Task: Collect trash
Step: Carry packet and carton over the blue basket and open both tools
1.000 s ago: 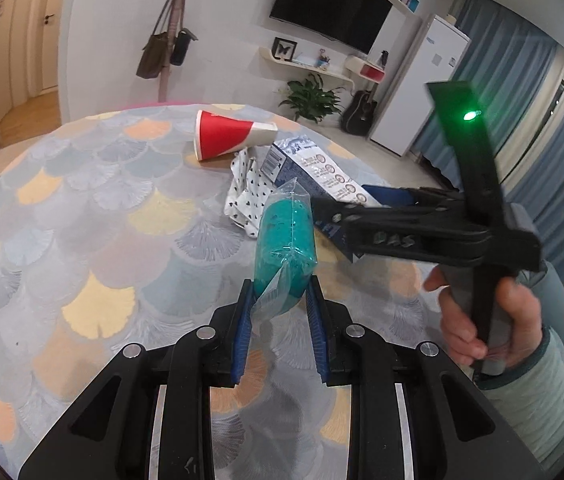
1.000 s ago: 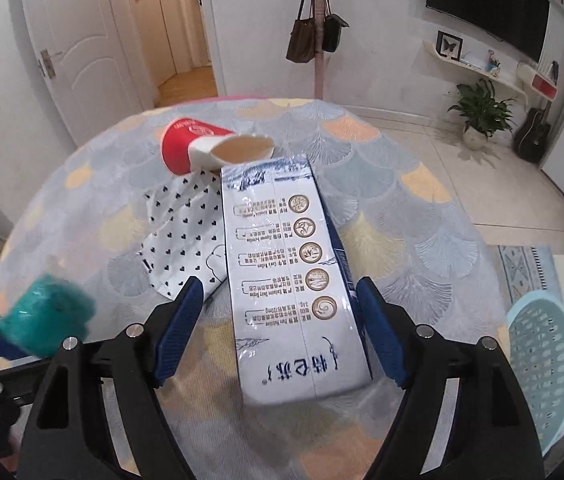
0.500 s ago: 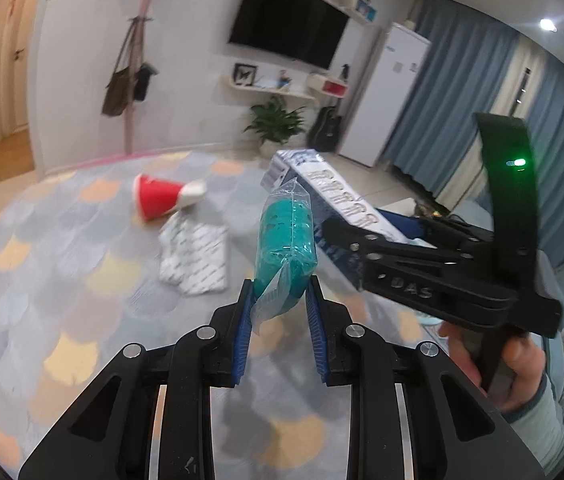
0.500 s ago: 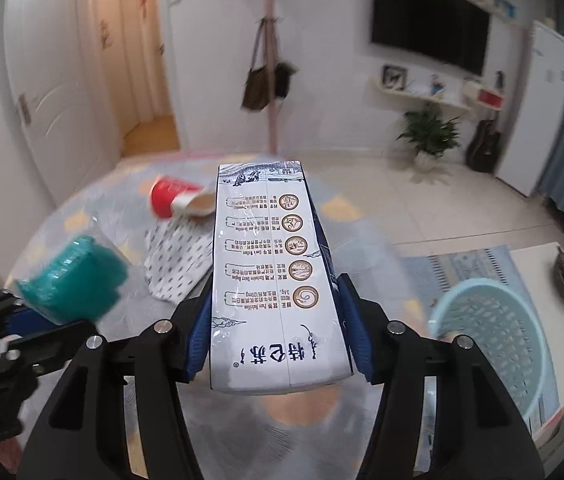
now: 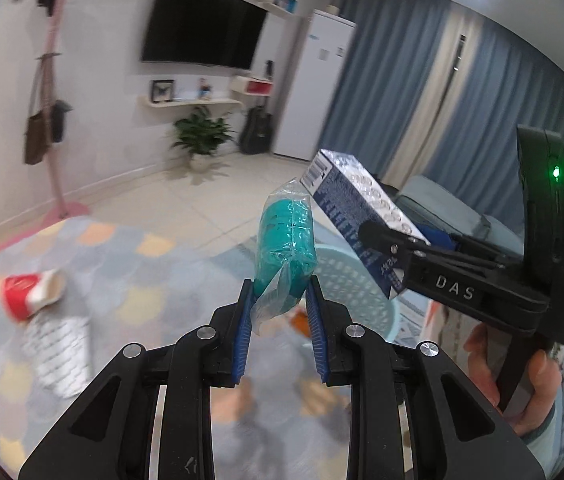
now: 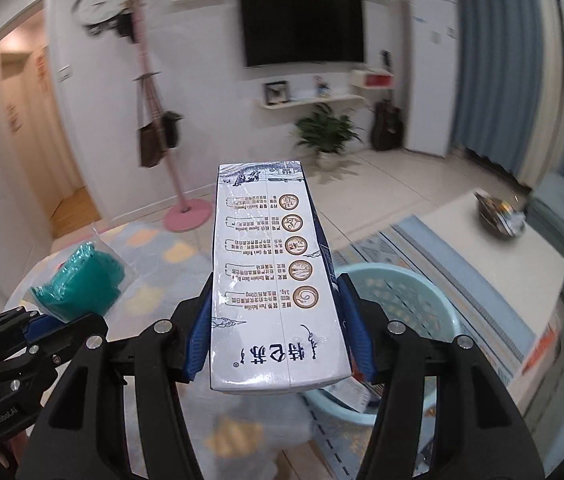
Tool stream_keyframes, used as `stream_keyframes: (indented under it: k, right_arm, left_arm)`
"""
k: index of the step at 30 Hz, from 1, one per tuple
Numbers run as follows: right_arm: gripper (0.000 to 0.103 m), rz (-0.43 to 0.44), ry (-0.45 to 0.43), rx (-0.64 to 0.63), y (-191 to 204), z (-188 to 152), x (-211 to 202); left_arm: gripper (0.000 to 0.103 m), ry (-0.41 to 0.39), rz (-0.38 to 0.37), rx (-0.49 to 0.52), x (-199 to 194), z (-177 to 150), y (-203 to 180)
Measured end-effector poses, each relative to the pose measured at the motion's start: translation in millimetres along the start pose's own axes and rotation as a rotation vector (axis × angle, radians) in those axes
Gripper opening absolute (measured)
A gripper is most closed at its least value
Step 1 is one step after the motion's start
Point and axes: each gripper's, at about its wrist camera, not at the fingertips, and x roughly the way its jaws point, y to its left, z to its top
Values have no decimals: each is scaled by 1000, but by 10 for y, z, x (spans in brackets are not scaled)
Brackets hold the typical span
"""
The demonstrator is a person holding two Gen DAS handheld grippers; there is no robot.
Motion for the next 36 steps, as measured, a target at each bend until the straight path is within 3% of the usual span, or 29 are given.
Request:
stream_keyframes:
  k: [10, 17, 22, 23, 28, 36]
  right_arm:
    - [54, -77, 140, 254, -1088, -74, 445]
    - [54, -135, 238, 337, -1466, -242, 890]
    - [55, -145, 280, 366, -1593, -405, 1036]
    - [56, -148, 283, 374, -1623, -428, 1045]
    - [62, -148, 283, 398, -1733, -515, 1029]
    - [63, -125, 273, 360, -1559, -508, 902]
  left_arm:
    - [24, 113, -97, 46, 889, 175, -479]
    - [24, 232, -109, 68, 1520, 100, -610]
    - [25, 256, -84, 54, 1712, 73, -595]
    - [26, 254, -77, 48, 1730, 69, -580]
    - [65, 231, -59, 23, 1711, 85, -597]
    - [64, 199, -52, -27, 1513, 41, -397]
